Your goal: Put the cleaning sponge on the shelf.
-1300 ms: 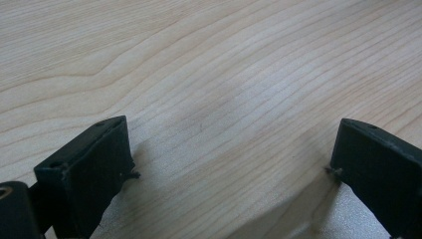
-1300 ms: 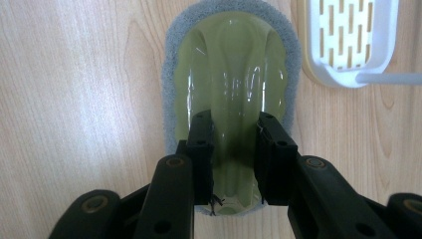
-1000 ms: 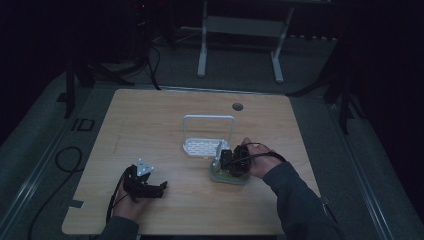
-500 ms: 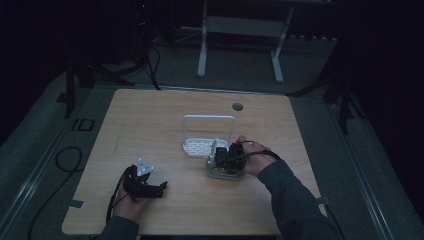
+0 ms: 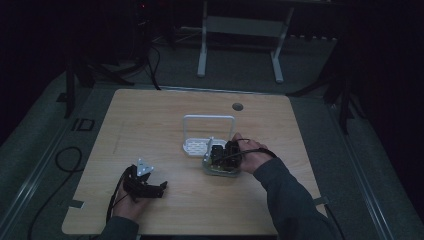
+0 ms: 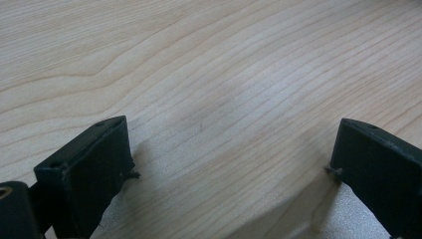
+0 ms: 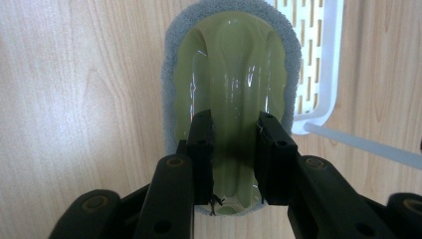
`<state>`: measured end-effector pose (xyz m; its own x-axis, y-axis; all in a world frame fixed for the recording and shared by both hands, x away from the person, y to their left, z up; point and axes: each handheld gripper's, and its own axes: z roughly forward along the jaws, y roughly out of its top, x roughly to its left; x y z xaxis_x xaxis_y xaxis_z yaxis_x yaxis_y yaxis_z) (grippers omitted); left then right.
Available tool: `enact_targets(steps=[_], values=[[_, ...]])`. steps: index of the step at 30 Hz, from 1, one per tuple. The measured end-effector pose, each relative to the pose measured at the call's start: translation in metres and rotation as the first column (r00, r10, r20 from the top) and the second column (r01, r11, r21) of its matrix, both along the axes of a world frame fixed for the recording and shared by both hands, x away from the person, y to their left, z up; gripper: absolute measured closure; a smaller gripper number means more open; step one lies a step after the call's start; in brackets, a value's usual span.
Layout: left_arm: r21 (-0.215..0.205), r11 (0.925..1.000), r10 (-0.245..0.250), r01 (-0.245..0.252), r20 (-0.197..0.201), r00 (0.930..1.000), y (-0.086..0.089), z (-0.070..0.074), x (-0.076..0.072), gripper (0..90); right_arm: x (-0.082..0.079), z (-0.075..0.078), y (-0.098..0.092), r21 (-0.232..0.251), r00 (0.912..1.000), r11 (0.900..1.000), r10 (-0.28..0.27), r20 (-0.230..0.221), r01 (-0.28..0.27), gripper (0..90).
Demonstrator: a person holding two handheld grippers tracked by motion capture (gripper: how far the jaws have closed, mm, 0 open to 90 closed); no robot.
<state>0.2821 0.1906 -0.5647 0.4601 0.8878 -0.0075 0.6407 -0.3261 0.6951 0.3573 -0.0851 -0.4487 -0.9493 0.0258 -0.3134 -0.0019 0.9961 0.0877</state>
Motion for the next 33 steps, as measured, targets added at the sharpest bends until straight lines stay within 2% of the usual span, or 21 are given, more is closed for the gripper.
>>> enact_targets(steps=[7,9,24,30,33], values=[[0.000,1.0000,0.000,0.000,0.000,1.0000,0.000,0.000,0.000,2.7,0.002,0.003,0.006,-0.004,0.9997,1.000,0.012,0.021,-0.012,71.6],[0.000,1.0000,0.000,0.000,0.000,1.0000,0.000,0.000,0.000,2.7,0.003,0.003,0.009,-0.021,0.9995,1.000,0.024,0.023,-0.023,71.6],[0.001,1.0000,-0.001,0.001,0.000,1.0000,0.000,0.000,0.000,2.7,0.010,0.003,0.021,-0.054,0.9979,0.997,0.059,0.026,-0.058,71.6],[0.001,1.0000,-0.001,0.001,0.000,1.0000,0.000,0.000,0.000,2.7,0.014,0.004,0.023,-0.048,0.9974,0.996,0.072,0.012,-0.071,71.6],[0.002,1.0000,-0.001,0.001,0.001,1.0000,0.000,0.000,0.000,2.7,0.017,0.005,0.023,-0.052,0.9970,0.996,0.074,0.023,-0.072,71.6]])
